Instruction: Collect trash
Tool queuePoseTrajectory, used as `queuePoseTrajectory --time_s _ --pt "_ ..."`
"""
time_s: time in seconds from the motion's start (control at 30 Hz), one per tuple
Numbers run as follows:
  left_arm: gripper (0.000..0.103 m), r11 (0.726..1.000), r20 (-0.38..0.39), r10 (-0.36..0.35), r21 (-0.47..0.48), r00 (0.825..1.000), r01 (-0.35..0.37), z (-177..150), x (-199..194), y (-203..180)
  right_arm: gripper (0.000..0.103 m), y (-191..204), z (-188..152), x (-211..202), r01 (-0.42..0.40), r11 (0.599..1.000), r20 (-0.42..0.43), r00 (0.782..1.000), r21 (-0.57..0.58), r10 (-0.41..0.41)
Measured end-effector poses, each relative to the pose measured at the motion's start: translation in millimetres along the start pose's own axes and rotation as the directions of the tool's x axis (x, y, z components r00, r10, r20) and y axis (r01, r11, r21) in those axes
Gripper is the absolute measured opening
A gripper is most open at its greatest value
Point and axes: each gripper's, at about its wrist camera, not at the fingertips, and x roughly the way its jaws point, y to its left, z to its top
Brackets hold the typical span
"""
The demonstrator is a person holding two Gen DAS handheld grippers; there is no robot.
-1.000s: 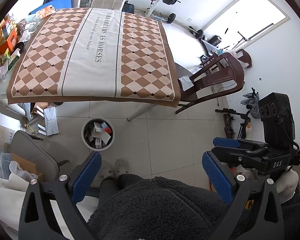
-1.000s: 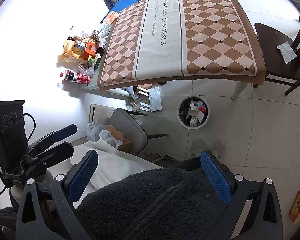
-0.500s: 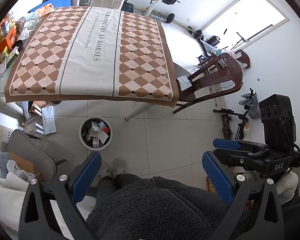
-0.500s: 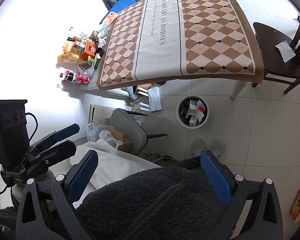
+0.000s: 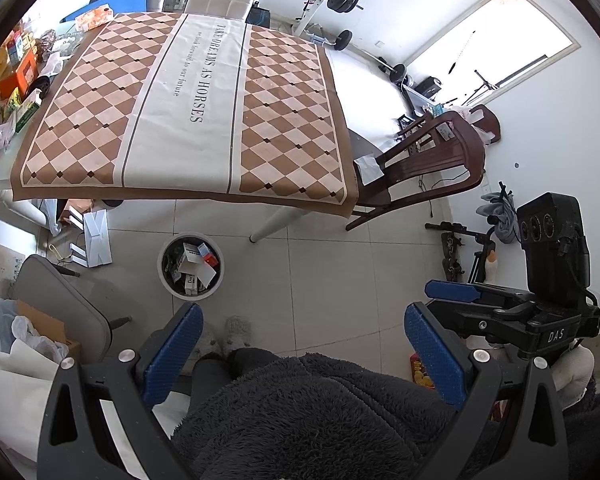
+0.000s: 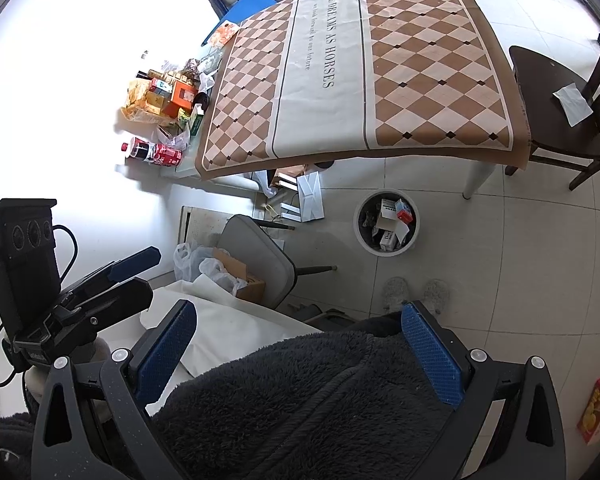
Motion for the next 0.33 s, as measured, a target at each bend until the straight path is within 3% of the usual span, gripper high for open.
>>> queuePoseTrajectory --time_s 0.33 --pt "0.103 1.000 0.013 0.005 -0.021 1.000 -0.004 7.8 -5.7 3.7 0.103 -0.2 -1.6 0.2 -0.003 1.000 -0.001 1.000 -0.004 0.003"
